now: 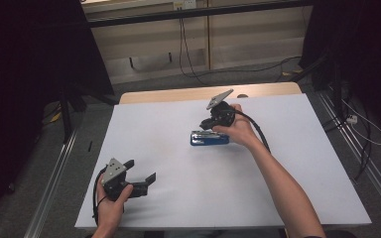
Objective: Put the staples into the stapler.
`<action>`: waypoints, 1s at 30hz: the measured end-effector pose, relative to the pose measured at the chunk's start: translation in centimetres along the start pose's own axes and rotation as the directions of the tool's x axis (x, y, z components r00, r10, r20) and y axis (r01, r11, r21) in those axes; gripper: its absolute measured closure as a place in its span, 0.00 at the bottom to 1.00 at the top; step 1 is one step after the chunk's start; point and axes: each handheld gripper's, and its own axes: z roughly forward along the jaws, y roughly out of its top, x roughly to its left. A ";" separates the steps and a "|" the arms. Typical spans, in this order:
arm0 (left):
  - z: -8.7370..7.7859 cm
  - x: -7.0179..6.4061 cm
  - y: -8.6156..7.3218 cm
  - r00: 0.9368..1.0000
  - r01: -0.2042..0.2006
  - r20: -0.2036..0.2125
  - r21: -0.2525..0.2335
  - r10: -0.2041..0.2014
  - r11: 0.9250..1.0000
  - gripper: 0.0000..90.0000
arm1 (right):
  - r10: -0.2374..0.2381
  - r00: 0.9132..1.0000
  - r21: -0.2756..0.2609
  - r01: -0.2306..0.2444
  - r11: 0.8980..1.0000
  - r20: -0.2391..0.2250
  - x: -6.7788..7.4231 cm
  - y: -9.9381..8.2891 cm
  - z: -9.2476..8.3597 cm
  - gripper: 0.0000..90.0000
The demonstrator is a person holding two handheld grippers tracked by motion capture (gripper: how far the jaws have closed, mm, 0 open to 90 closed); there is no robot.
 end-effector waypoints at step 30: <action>0.1 0.0 0.0 1.000 -0.002 0.012 0.004 0.002 1.000 0.05 | -0.137 0.975 -0.006 0.138 0.990 -0.174 -1.0 0.8 1.5 0.88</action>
